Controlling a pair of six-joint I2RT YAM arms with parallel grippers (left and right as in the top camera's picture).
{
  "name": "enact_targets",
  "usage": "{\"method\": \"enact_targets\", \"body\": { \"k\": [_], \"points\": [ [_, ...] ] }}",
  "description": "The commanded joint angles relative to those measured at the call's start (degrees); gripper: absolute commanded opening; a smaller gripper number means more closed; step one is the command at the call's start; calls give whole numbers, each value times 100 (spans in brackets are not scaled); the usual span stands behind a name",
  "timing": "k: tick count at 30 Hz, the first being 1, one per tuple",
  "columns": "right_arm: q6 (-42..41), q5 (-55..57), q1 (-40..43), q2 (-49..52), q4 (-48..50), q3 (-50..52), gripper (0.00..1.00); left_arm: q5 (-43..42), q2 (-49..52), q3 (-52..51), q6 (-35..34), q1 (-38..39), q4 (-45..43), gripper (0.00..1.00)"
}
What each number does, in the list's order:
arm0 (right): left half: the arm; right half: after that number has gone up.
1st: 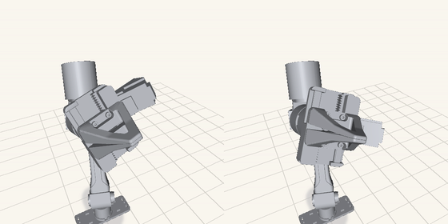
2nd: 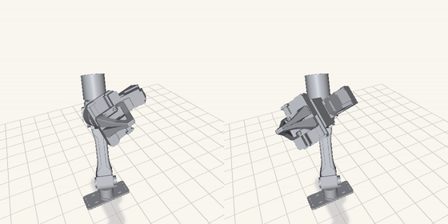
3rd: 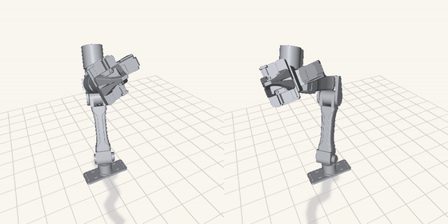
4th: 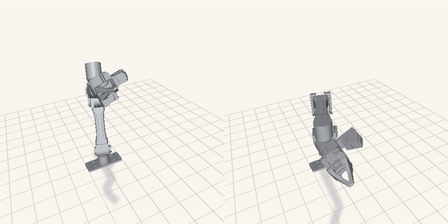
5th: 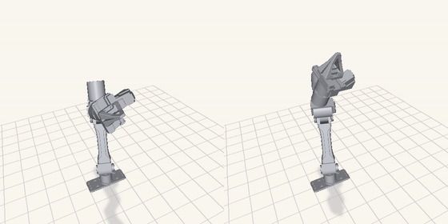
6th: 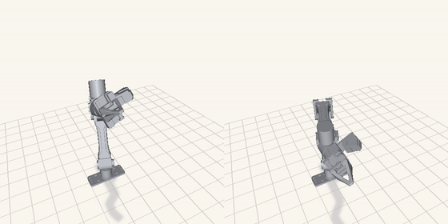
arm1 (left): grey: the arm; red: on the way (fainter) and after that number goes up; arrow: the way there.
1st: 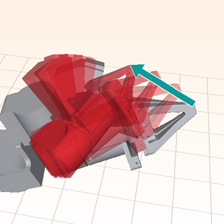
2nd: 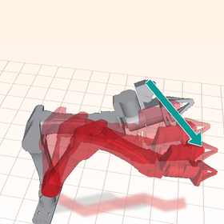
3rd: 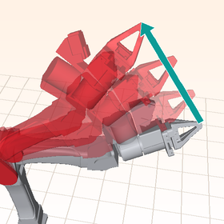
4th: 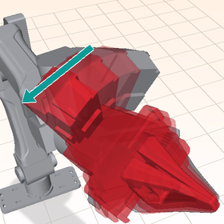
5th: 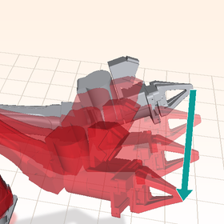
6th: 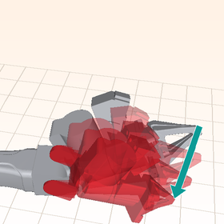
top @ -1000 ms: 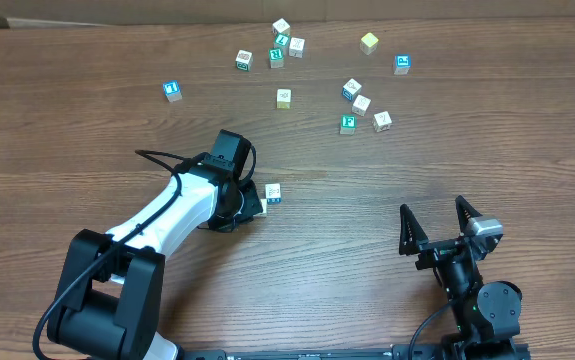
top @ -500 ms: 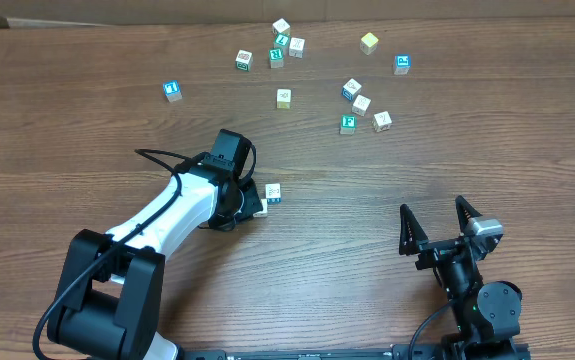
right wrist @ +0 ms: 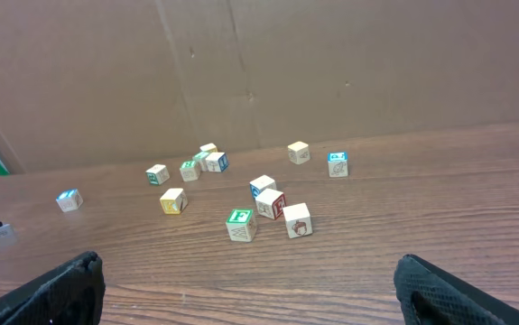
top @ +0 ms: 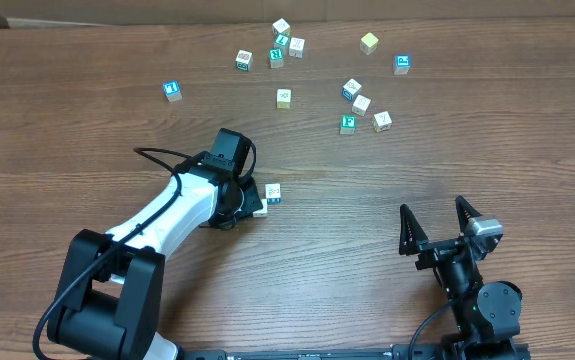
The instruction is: Form a circle
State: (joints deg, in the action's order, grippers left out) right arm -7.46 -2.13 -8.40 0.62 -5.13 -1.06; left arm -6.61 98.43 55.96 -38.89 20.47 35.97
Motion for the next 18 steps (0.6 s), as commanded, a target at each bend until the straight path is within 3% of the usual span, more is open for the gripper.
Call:
{"method": "enact_targets", "body": {
  "k": [1,18],
  "points": [
    [24,55,-22,-44,42,61,100,63,57,-42,-52,-63,-7,4],
    [24,55,-22,-44,42,61,100,-120,57,-42,-55,-57,-2,4]
  ]
}}
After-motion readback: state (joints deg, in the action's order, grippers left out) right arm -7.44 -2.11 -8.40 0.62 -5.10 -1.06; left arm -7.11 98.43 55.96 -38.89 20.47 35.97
